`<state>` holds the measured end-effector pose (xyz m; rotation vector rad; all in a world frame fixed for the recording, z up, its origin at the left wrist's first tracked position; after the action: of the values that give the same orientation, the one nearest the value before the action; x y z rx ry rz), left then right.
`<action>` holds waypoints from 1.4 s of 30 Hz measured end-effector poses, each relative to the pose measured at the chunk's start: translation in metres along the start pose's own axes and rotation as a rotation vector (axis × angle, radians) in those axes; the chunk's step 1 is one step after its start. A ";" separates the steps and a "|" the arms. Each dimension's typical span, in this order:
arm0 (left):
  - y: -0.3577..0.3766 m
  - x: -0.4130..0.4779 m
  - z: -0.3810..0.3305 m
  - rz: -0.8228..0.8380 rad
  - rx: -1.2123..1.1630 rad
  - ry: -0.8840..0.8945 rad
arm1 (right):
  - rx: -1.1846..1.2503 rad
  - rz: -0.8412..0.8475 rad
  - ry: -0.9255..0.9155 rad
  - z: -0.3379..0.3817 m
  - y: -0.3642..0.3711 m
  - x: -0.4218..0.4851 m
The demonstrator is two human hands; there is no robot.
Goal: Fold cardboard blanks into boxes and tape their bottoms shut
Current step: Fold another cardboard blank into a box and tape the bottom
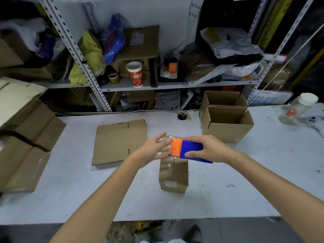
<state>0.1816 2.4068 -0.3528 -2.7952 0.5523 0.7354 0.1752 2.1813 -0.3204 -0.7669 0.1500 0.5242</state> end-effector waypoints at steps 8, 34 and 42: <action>-0.008 0.007 -0.001 0.082 -0.174 -0.034 | -0.035 0.034 -0.014 0.012 -0.012 0.007; -0.052 0.103 0.023 -0.440 0.152 -0.212 | -0.245 0.158 0.357 -0.076 -0.058 0.058; -0.025 0.102 0.037 -0.365 0.593 -0.282 | -0.225 0.142 0.350 -0.077 -0.035 0.068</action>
<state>0.2577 2.4086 -0.4342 -2.1143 0.1585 0.7209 0.2562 2.1341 -0.3749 -1.0708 0.4791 0.5435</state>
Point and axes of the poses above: each hand's wrist, its own x-axis towards the middle knuckle, its own y-axis out of the palm, z = x × y, the point moved 3 cm from there along x, towards the middle knuckle, and after that the axes turned 9 degrees about x, right-handed, at the moved point
